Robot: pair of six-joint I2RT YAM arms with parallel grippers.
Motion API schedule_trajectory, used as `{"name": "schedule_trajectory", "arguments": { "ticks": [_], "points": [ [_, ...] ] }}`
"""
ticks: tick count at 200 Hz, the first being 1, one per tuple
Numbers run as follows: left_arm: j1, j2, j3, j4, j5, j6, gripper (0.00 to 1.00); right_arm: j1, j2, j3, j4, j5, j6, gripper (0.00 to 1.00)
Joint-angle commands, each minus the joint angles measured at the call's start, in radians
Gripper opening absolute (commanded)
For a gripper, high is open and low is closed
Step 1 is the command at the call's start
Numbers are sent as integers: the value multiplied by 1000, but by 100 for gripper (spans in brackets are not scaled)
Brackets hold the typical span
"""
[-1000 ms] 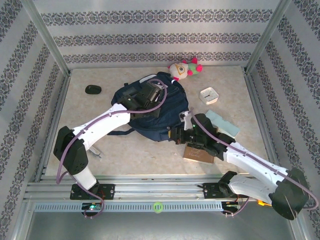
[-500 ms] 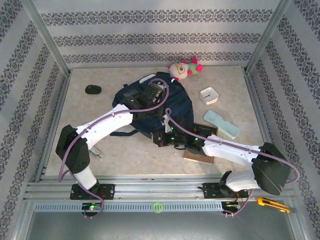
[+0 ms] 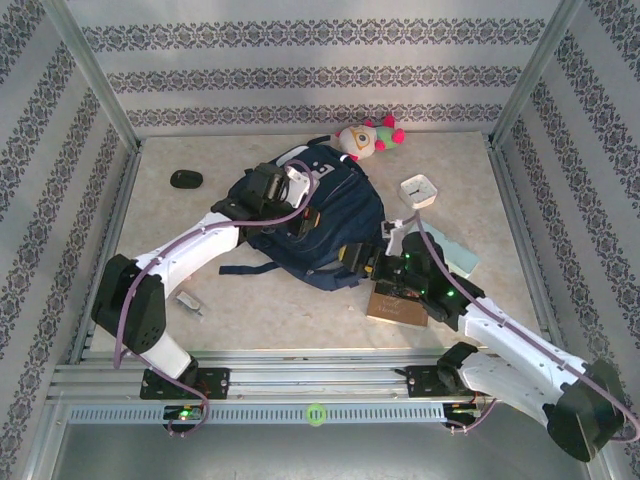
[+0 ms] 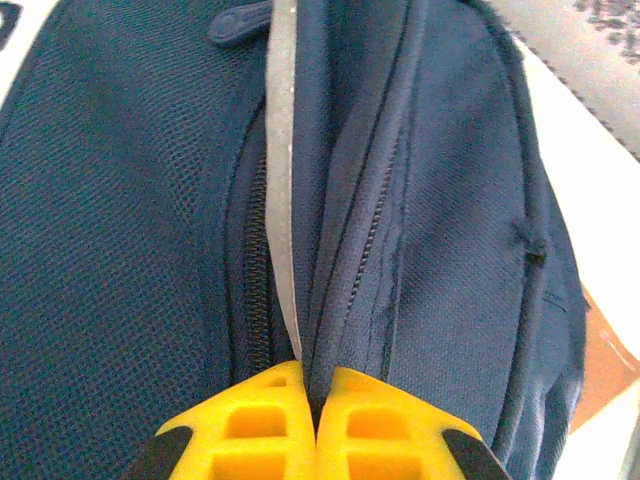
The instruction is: Pack books, pencil case, and school supplies into a backpack
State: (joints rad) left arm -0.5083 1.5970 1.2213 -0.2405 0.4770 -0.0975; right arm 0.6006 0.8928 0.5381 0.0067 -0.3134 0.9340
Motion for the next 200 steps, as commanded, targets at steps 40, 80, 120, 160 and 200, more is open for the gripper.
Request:
{"name": "schedule_trajectory", "arguments": {
  "ticks": [40,80,120,160,200],
  "points": [
    [29,-48,20,99,294,132,0,-49,143,4,334,-70,116,81],
    [40,-49,-23,205,371,58,0,-51,296,34,576,-84,162,79],
    [44,-74,-33,161,248,39,10,-41,353,63,644,-52,189,25],
    [50,-233,-137,71,41,-14,50,12,344,98,613,74,173,0],
    [53,-455,-311,21,-35,-110,65,43,353,139,598,155,164,0]
  ]
}}
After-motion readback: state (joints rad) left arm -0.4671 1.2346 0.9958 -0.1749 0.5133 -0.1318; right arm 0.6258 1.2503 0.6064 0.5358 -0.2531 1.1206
